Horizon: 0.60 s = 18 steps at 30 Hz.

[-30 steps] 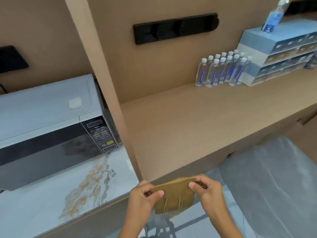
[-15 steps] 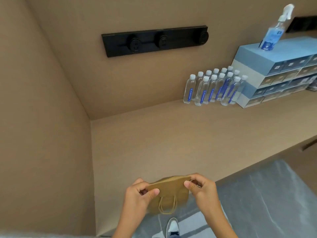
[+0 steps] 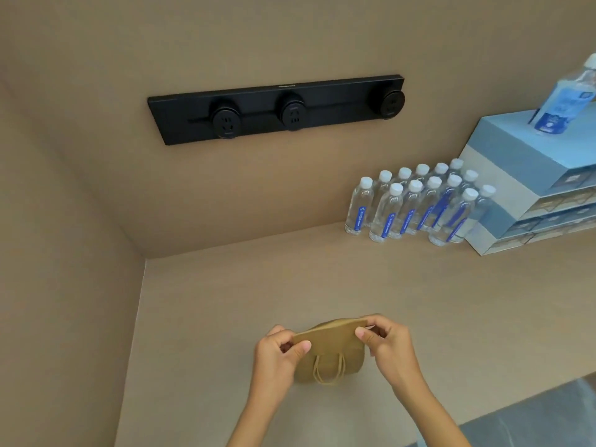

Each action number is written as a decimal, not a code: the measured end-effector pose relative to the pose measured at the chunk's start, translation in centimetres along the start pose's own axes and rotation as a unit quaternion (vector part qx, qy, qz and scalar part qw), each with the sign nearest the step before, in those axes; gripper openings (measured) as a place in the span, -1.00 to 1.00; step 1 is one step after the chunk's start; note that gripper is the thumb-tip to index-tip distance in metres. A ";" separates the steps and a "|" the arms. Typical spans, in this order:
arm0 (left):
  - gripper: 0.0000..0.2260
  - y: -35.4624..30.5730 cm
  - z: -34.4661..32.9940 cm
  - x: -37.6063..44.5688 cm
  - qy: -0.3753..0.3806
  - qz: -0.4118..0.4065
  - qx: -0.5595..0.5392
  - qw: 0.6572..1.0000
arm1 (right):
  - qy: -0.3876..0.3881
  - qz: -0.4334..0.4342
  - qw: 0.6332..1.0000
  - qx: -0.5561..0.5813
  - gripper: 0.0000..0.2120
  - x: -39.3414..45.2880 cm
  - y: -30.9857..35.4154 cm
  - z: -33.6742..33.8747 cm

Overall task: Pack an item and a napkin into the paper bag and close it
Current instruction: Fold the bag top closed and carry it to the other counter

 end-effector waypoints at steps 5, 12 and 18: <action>-0.80 -0.5 -2.3 3.8 -0.040 0.028 0.017 0.999 | 0.034 -0.005 0.999 -0.019 -0.83 4.5 -0.9 2.9; -0.62 -1.9 -5.3 5.5 -0.122 0.076 0.024 0.989 | 0.115 -0.011 0.993 -0.031 -0.83 8.3 -2.6 6.2; -0.74 -2.1 -5.8 5.5 -0.140 0.101 0.022 0.985 | 0.149 0.003 0.988 -0.031 -0.79 9.4 -3.3 6.8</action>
Point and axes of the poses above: each hand's wrist, its own x-axis towards the middle knuckle, its own z-axis out of the back of the hand, y = z × x, the point moved 1 cm from there along x, towards the middle knuckle, and after that the axes turned 14 degrees about y, right-handed, at the moved point
